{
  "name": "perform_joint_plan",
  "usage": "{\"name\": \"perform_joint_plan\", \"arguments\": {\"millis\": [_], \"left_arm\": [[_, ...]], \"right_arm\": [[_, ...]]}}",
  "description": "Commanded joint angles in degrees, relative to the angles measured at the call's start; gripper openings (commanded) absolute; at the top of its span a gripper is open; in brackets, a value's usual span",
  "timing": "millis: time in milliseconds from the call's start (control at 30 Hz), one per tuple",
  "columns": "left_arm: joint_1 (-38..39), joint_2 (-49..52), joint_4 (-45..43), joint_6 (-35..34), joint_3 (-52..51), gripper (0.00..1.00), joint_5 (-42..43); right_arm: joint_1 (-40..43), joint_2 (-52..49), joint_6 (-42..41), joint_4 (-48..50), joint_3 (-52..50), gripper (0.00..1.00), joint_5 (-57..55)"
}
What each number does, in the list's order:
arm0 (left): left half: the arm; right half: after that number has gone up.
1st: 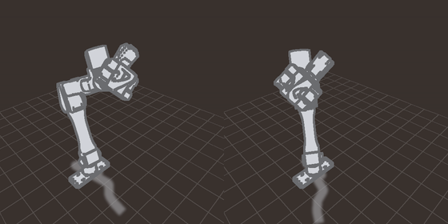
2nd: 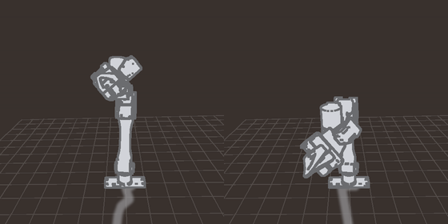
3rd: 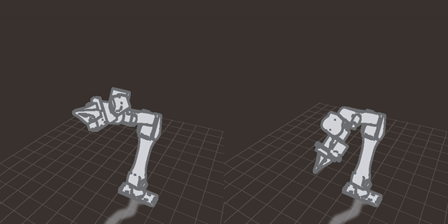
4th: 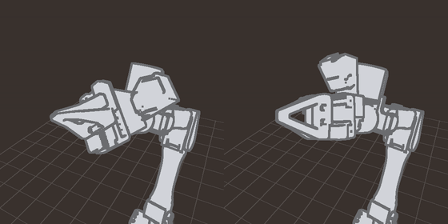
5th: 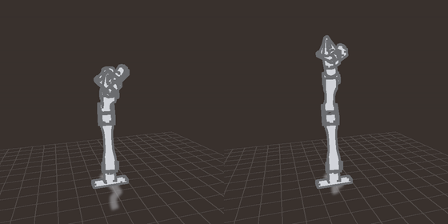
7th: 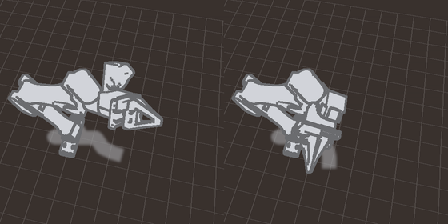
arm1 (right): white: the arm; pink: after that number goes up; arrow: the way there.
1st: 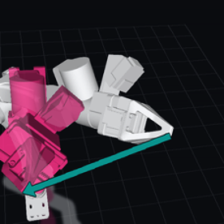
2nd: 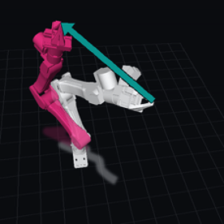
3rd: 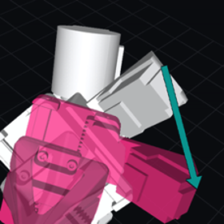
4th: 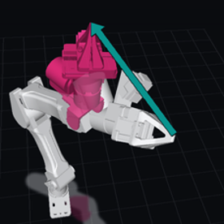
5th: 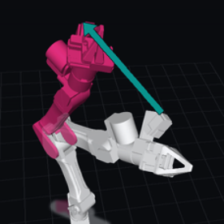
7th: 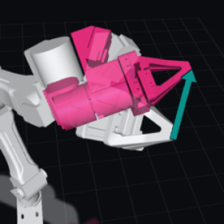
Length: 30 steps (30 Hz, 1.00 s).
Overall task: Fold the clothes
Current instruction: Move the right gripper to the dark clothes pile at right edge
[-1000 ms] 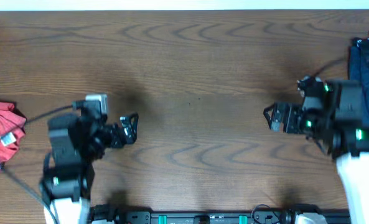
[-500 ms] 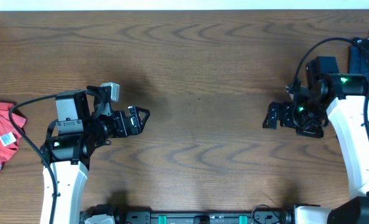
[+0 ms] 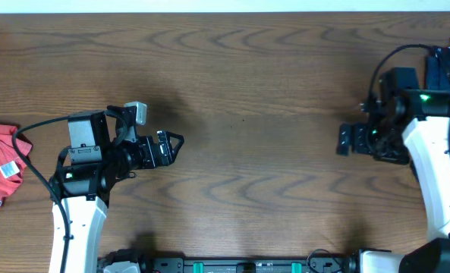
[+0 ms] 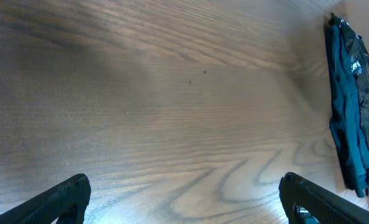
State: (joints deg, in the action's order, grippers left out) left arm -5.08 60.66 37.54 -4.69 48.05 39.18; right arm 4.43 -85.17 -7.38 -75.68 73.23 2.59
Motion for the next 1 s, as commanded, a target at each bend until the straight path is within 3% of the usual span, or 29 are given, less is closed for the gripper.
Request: {"name": "perform_joint_plan", "arguments": {"millis": [0,200,367,600,967], "left_arm": [[0.17,-0.09,0.61,-0.02,1.25,0.98,0.87],[0.37,-0.09,1.92,1.36,1.25,0.98,0.72],[2.36,-0.04,2.97,2.73,1.22,0.98,0.37],[6.82,-0.04,3.06,2.73,1.18,0.98,-1.51],[13.09,0.35,4.22,2.71,0.92,0.98,-6.47]], "right_arm": [[6.25,-2.12,-0.70,-0.22,2.86,0.99,-2.36],[17.05,-9.70,0.85,-4.11,12.11,0.99,2.43],[19.67,-14.58,0.50,-3.93,19.80,0.99,1.86],[22.84,-19.85,-7.43,-3.50,29.53,0.99,-10.12],[38.01,-27.61,-9.11,-3.43,31.06,0.99,-12.61]]}}
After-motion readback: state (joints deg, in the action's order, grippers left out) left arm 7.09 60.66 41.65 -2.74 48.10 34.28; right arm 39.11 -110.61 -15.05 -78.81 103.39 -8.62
